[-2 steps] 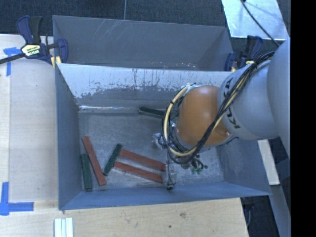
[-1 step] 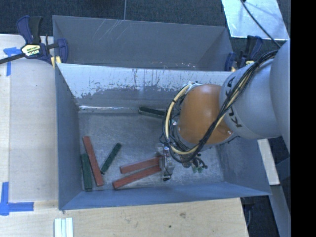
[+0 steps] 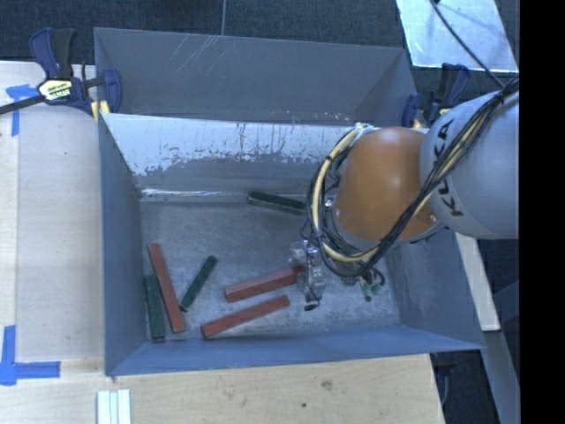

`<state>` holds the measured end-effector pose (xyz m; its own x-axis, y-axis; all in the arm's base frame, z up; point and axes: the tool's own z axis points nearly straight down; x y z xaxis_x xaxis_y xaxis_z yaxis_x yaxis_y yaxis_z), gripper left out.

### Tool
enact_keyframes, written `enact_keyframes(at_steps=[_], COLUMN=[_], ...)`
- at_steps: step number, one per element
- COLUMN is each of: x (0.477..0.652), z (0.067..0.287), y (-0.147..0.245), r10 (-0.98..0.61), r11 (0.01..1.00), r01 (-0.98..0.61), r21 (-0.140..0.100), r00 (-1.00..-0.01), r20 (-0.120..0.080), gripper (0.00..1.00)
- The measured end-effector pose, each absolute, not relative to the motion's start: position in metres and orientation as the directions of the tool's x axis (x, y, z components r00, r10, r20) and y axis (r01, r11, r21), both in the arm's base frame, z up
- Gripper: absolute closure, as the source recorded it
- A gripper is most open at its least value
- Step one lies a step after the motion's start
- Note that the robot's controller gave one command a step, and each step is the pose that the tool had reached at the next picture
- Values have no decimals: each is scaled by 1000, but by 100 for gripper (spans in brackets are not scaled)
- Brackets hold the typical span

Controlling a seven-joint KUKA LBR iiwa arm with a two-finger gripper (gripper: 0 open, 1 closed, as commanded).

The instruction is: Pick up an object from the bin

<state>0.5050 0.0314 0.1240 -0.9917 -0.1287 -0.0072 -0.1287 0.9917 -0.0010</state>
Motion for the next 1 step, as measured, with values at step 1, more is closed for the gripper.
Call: enact_keyframes(at_steps=[1], x=[513], z=[237], y=[66], r10=[-130], r11=[991], r01=[-130], r21=[0], r00=[-991], r20=[-13], gripper=[100])
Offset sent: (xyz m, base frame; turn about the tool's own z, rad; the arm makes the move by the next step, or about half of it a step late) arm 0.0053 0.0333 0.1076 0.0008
